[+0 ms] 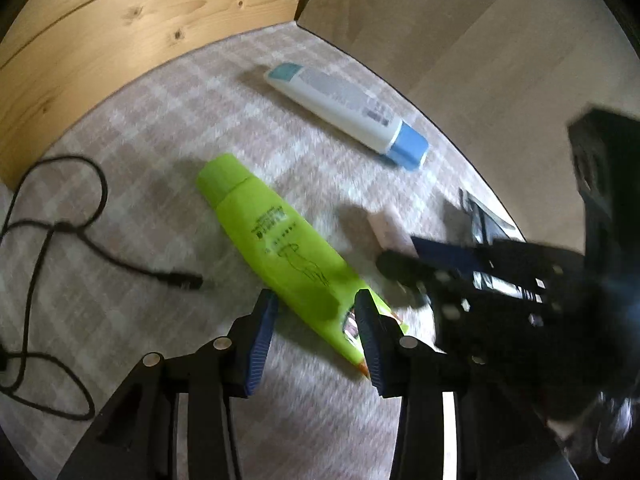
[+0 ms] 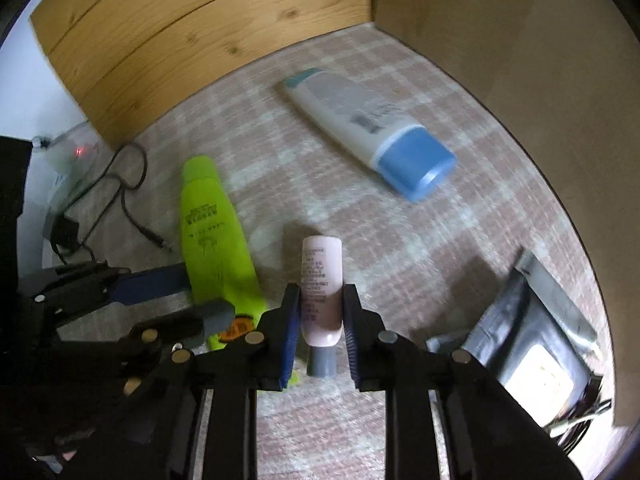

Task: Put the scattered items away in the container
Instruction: 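Grasp the lime-green tube with the left tool while the right grasps the pink bottle, then carry both items over the black box and open both tools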

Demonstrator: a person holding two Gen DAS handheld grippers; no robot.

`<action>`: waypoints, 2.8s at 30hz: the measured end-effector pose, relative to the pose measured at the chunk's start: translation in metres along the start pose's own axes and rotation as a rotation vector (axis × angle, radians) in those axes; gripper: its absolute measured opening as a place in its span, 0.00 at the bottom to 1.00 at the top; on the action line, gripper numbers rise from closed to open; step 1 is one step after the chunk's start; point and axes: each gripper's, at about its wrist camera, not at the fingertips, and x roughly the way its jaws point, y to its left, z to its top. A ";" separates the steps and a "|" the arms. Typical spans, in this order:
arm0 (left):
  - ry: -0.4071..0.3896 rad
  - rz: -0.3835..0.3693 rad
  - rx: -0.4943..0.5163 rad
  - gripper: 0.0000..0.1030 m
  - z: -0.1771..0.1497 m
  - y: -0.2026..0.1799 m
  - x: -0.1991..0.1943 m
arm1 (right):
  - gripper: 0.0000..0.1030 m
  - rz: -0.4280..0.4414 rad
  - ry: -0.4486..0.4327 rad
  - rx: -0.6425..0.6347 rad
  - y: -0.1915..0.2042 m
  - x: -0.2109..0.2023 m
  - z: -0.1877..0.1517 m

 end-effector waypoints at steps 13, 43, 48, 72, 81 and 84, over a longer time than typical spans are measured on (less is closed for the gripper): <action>-0.063 -0.084 -0.133 0.16 0.017 0.003 0.012 | 0.20 0.085 -0.037 0.060 -0.014 -0.004 -0.010; -0.100 -0.264 0.238 0.07 -0.046 -0.088 -0.095 | 0.20 -0.067 -0.318 0.413 -0.044 -0.182 -0.179; -0.040 -0.362 0.411 0.07 -0.090 -0.152 -0.107 | 0.20 -0.153 -0.405 0.555 -0.053 -0.241 -0.259; 0.274 -0.672 1.046 0.07 -0.373 -0.372 -0.151 | 0.20 -0.542 -0.476 1.137 -0.047 -0.380 -0.611; 0.224 -0.609 1.087 0.29 -0.388 -0.377 -0.157 | 0.48 -0.600 -0.496 1.125 -0.042 -0.389 -0.613; 0.206 -0.589 1.068 0.29 -0.379 -0.374 -0.156 | 0.48 -0.592 -0.505 1.097 -0.044 -0.389 -0.604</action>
